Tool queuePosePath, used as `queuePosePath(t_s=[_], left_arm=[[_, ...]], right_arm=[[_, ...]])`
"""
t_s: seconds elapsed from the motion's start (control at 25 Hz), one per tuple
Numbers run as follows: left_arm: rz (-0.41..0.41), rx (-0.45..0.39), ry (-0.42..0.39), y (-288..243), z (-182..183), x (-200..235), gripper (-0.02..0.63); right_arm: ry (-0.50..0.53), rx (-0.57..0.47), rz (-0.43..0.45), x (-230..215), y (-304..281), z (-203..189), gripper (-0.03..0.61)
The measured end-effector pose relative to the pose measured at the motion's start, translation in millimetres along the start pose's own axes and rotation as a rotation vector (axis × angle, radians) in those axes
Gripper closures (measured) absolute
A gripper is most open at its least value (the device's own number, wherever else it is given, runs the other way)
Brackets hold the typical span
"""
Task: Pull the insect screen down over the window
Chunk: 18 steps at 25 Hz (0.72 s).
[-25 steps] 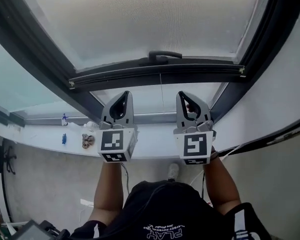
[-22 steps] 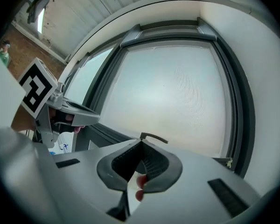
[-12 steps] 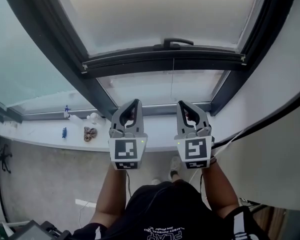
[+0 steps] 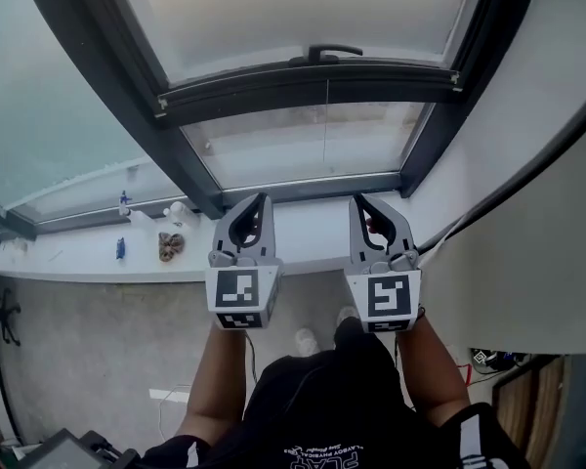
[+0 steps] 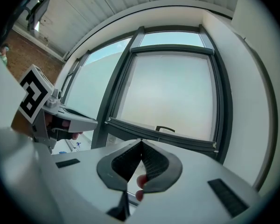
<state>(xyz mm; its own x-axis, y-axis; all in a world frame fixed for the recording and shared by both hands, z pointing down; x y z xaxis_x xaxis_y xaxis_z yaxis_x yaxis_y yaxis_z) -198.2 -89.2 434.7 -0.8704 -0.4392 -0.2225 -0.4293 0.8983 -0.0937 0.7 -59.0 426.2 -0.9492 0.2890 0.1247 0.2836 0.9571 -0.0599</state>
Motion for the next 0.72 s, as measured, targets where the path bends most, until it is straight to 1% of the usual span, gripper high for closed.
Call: queuePosePath(t_s=[0.16,0.24,0.32,0.48,0.6,0.72], left_arm=[[0.006,-0.009,-0.001,15,6,-17,0.611],[-0.004,-0.001,-0.007,22,8,-27,0.611],[-0.001,0.015,-0.013,31,9,-36,0.611],[0.030,0.030,0.000,45,9,-63,0.611],[0.058,0.032,-0.007,62,10,-88,0.611],[0.102,0.024,-0.032,87,12,-112,0.611]], right_arm=[[-0.007,-0.020,0.000,-3,22,3,0.574],[-0.028,-0.017,-0.002,-5,33,2,0.574],[-0.027,-0.010,0.012,-7,44,-1,0.574],[-0.016,-0.019,0.038,-22,70,-6,0.574],[-0.041,-0.035,0.041,-32,97,-13,0.574],[-0.022,-0.093,0.056,-41,133,-19,0.574]])
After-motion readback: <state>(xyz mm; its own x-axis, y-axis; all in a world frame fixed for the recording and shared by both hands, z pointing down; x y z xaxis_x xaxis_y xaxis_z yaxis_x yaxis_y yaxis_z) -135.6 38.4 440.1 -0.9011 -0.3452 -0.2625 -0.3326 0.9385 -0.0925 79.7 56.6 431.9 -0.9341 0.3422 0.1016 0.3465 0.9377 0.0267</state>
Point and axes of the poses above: the fingertips, and each gripper's own axes: y backward along the fingers, x to its left, z out of its top, the point moved 9 cm from there along y, backward along the fingers, and after that the axes turned 7 degrees about -y, right-handed, at the moved point
